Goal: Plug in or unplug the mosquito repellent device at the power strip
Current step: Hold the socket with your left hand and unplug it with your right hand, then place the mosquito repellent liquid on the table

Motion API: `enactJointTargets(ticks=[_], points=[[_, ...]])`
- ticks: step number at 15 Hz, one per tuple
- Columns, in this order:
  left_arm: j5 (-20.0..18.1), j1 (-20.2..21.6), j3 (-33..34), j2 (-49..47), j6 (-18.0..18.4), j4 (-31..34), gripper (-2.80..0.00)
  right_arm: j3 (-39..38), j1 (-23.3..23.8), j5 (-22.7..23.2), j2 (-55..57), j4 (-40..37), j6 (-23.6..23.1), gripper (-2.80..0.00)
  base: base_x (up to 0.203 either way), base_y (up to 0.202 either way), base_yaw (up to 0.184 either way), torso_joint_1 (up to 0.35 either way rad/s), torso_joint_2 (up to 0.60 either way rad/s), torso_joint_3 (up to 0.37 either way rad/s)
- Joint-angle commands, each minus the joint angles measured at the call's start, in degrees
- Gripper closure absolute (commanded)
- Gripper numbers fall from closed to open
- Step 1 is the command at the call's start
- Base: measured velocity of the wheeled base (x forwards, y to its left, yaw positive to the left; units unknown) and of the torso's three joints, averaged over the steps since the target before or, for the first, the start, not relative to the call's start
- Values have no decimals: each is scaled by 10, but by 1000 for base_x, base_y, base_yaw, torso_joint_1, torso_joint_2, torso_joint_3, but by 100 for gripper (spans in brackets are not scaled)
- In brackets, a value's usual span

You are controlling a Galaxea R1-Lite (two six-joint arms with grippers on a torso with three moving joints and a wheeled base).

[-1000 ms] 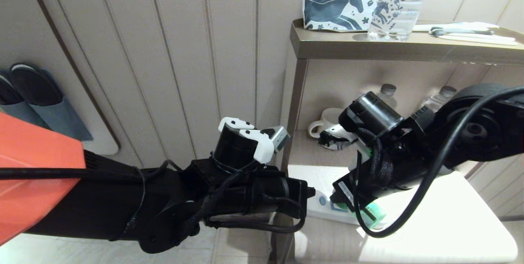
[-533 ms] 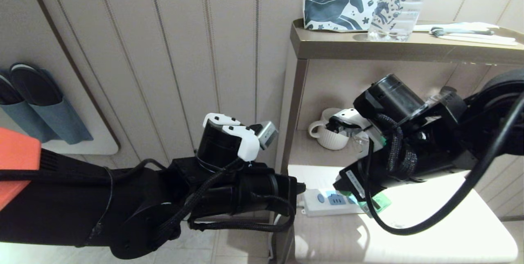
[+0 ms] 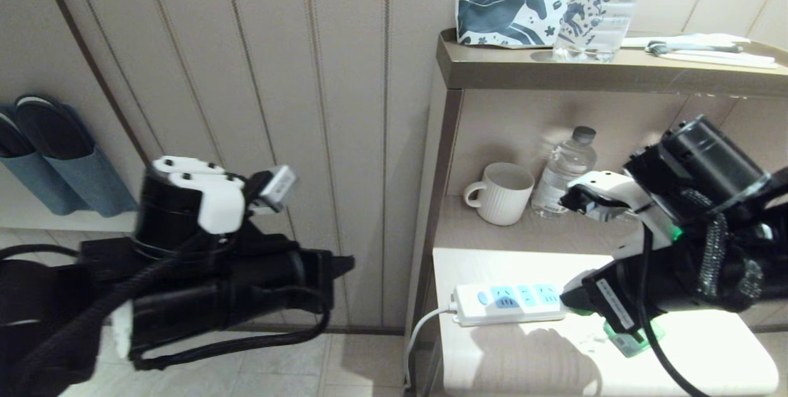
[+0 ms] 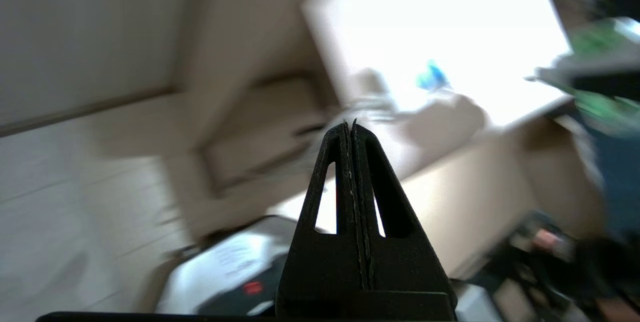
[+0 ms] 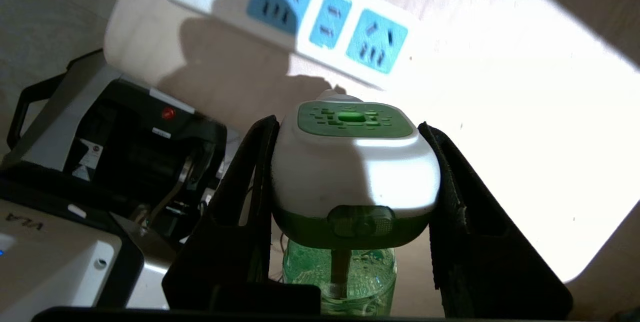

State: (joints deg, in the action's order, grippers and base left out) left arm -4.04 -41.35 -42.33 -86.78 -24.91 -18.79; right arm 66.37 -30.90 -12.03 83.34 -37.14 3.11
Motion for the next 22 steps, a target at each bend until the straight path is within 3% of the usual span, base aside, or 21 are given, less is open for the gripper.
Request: enactJointTargets(ticks=[1, 4, 6, 8, 11, 13, 14, 15, 16, 17, 19, 22], points=[[20, 74, 43, 137, 23, 39, 0, -46, 18, 0, -60, 0, 1, 0, 0, 0, 0, 0, 0, 0], [60, 195, 101, 305, 97, 116, 0, -84, 21, 0, -95, 1, 4, 0, 0, 0, 0, 0, 0, 0], [79, 254, 123, 419, 130, 194, 0, -101, 25, 2, -102, 1, 6, 0, 0, 0, 0, 0, 0, 0], [123, 292, 148, 538, 148, 269, 0, -120, 33, 2, -112, 23, 7, 0, 0, 0, 0, 0, 0, 0], [183, 315, 201, 685, 160, 318, 0, -156, 69, 2, -134, 84, 10, 0, 0, 0, 0, 0, 0, 0], [223, 324, 273, 711, 157, 301, 0, -193, 91, 2, -169, 131, 14, 0, 0, 0, 0, 0, 0, 0], [244, 326, 301, 710, 160, 255, 0, -215, 97, 1, -186, 152, 14, 0, 0, 0, 0, 0, 0, 0], [272, 327, 324, 709, 177, 213, 0, -233, 103, 0, -202, 170, 13, 0, 0, 0, 0, 0, 0, 0], [318, 333, 336, 709, 200, 202, 0, -251, 112, -1, -212, 183, 12, 0, 0, 0, 0, 0, 0, 0], [339, 351, 345, 709, 203, 198, 0, -262, 120, 0, -213, 187, 13, 0, 0, 0, 0, 0, 0, 0], [341, 386, 355, 728, 208, 199, 0, -285, 135, 1, -207, 210, 13, 0, 0, 0, 0, 0, 0, 0], [304, 410, 367, 843, 256, 220, 0, -314, 145, 1, -194, 283, 12, 0, 0, 0, 0, 0, 0, 0]])
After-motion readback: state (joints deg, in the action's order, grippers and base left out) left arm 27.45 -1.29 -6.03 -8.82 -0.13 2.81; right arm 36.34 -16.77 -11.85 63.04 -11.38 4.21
